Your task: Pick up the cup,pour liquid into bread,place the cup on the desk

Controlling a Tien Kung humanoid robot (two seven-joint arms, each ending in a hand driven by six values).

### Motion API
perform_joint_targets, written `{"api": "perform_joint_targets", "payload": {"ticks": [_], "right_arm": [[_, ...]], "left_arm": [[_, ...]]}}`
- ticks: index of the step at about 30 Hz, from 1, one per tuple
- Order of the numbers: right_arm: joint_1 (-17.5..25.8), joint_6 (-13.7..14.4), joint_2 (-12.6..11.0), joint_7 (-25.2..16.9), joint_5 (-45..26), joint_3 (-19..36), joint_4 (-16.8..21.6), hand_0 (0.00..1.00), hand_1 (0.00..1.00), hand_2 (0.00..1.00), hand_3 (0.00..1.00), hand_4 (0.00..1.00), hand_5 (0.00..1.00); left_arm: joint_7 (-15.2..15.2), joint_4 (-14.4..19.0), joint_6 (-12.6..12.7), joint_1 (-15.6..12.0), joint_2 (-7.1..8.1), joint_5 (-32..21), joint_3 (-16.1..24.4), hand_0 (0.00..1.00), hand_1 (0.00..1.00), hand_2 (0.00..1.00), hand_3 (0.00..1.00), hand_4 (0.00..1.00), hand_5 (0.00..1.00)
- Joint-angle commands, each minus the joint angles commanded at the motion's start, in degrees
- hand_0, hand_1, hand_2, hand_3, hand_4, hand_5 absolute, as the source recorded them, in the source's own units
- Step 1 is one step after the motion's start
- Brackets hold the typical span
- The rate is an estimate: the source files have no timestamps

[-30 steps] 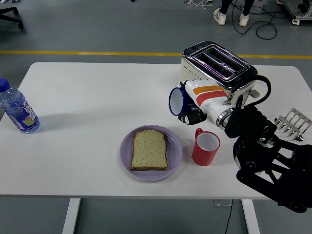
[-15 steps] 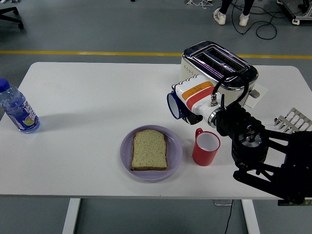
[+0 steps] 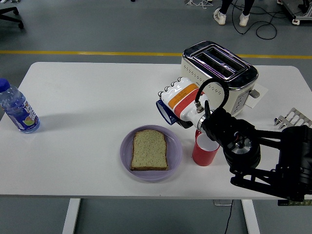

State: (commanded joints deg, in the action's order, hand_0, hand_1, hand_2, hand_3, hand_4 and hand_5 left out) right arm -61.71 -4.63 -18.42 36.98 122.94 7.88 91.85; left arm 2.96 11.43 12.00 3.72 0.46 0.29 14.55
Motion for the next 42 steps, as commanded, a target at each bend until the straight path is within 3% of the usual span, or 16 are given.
{"api": "perform_joint_targets", "payload": {"ticks": [8, 18, 28, 32, 38, 42], "right_arm": [[-0.01, -2.96, 0.62, 0.00, -0.04, -1.18, -0.12, 0.366, 0.403, 0.556, 0.579, 0.623, 0.002], [0.48, -1.32, 0.76, 0.00, 0.40, -0.47, -0.71, 0.368, 0.404, 0.555, 0.578, 0.619, 0.002], [3.89, 6.17, -0.60, 0.00, -2.55, 4.56, -0.74, 0.385, 0.406, 0.556, 0.576, 0.624, 0.006], [8.10, 11.08, -1.78, 0.00, -7.99, 10.50, -0.13, 0.385, 0.406, 0.556, 0.576, 0.624, 0.006], [15.01, 19.29, -3.23, 0.00, -21.47, 19.51, 2.17, 0.429, 0.419, 0.557, 0.574, 0.622, 0.015], [20.28, 22.89, -3.27, 0.00, -24.79, 26.17, 4.00, 0.472, 0.444, 0.559, 0.574, 0.621, 0.018]], "left_arm": [[0.01, -0.02, 0.00, -0.34, -0.10, -0.12, -0.21, 0.633, 0.644, 0.653, 0.505, 0.241, 0.854], [0.02, -0.05, -0.01, -0.71, -0.23, -0.34, -0.83, 0.633, 0.644, 0.653, 0.505, 0.241, 0.855], [0.04, -0.08, -0.02, -1.01, -0.25, -0.20, -0.98, 0.633, 0.644, 0.653, 0.505, 0.241, 0.856], [0.04, -0.07, -0.05, -1.04, -0.25, 0.07, -0.87, 0.633, 0.644, 0.653, 0.505, 0.241, 0.856], [0.05, -0.07, -0.08, -0.88, -0.11, 0.50, -0.36, 0.633, 0.642, 0.653, 0.505, 0.240, 0.855], [0.05, -0.07, -0.09, -0.67, -0.08, 0.82, -0.02, 0.633, 0.644, 0.653, 0.505, 0.241, 0.856]]}}
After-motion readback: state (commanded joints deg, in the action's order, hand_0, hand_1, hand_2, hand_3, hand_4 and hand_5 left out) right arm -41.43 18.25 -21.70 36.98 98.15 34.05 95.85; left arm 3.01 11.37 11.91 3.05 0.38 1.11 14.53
